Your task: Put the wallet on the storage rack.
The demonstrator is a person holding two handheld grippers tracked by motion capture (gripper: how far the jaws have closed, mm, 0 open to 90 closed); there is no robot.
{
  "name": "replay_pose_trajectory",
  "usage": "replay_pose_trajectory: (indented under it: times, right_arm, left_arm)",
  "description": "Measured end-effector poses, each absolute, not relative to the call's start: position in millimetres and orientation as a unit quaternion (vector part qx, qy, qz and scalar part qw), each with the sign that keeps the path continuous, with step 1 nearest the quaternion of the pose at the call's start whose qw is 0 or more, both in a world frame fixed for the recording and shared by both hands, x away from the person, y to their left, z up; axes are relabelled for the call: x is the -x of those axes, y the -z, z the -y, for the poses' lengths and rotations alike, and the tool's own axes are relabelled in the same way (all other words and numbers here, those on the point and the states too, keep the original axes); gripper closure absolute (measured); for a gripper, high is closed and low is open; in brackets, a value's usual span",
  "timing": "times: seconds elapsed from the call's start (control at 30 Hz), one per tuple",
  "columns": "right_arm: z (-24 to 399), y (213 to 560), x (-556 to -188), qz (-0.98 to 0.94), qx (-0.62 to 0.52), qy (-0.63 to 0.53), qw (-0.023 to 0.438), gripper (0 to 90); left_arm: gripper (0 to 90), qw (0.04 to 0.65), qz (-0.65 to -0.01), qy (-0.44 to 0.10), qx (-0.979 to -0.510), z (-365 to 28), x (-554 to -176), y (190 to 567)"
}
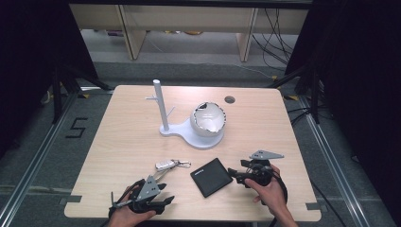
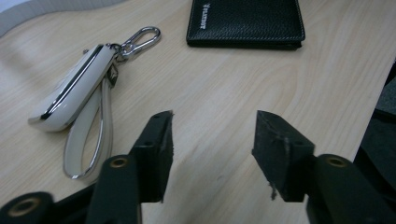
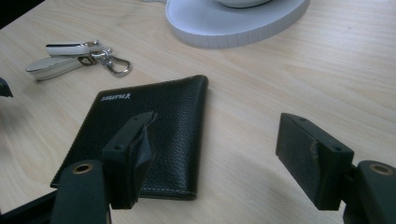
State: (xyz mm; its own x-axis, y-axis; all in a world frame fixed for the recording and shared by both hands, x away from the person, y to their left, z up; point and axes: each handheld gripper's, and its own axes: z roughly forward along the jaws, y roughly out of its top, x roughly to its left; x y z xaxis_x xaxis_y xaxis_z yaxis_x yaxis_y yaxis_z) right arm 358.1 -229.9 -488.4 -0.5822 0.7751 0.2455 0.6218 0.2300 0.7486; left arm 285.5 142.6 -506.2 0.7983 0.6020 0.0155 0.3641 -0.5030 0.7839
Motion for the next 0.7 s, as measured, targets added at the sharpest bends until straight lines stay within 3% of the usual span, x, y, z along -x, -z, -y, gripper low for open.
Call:
replay_pose_trajectory:
  times: [0.07,0.13,0.2,0.37,0.7]
  right_arm:
    - [226,489,-358,-0.773,-0.455,-0.436,0.068,29.6]
    - [227,490,-361,-0.779,-0.446,-0.433,0.08,29.6]
    - [221,491,-362,-0.778,-0.456,-0.428,0.066,29.3]
    - [221,492,-366,-0.783,-0.444,-0.429,0.072,29.2]
    - [220,494,-376,-0.774,-0.458,-0.436,0.036,32.9]
  left_arm:
    - [58.7,0.414,-0.275,-0.138,-0.857,-138,-288,507]
    - [62.7,0.412,-0.273,-0.138,-0.858,-135,-290,506]
    - [73.2,0.425,-0.268,-0.127,-0.855,-129,-294,506]
    - [84.1,0.426,-0.247,-0.125,-0.861,-107,-305,508]
    - [89.0,0.418,-0.212,-0.107,-0.877,-72,-317,508]
